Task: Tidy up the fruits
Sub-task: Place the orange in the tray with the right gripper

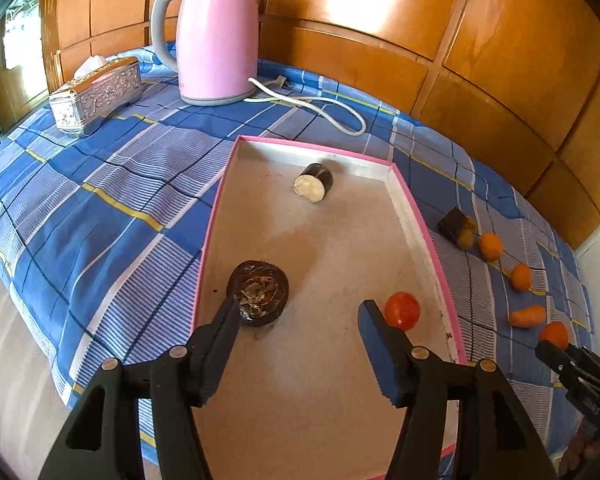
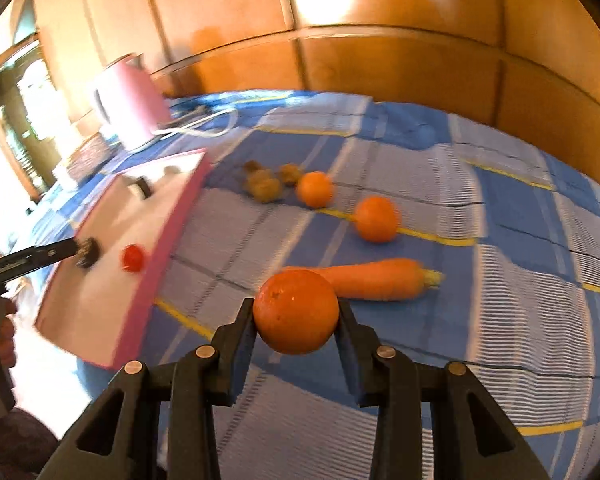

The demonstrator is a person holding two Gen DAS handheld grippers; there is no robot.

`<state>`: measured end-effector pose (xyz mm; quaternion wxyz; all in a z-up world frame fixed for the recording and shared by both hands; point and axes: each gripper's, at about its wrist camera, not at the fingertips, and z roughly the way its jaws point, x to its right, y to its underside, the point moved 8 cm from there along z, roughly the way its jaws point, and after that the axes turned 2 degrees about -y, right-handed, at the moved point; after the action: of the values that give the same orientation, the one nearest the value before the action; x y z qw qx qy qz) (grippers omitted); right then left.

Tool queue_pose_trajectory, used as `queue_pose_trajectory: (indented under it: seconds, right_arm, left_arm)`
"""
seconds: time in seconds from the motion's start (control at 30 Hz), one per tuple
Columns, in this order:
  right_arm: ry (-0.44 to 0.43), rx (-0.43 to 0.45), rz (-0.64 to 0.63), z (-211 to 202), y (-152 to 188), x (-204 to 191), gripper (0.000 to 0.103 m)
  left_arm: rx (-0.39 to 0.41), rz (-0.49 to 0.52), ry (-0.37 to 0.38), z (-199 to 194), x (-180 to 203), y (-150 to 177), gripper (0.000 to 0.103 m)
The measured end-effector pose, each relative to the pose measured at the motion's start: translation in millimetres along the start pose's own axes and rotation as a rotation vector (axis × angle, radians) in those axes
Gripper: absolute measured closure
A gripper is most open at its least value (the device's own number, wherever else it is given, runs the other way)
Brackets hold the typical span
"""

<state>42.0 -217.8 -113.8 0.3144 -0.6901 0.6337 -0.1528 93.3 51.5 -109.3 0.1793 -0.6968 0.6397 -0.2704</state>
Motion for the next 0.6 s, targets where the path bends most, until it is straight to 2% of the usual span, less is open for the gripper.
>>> queue_pose_trajectory:
  seconds: [0.23, 0.37, 0.6]
  right_arm:
    - [-0.126, -0.029, -0.104, 16.9, -21.6, -57.1, 0.065]
    - [-0.199, -0.03, -0.139, 28.5, -41.2, -90.4, 0.065]
    - [-0.245, -0.056, -0.144, 66.3, -70.7, -132.8, 0.064]
  left_arm:
    - [0.021, 0.014, -0.015, -5.7, -5.0, -0.4, 0.041]
    - [0.016, 0.011, -0.005, -6.4, -5.1, 0.8, 0.035]
    - [-0.008, -0.006, -0.004, -1.7, -9.6, 5.7, 0.035]
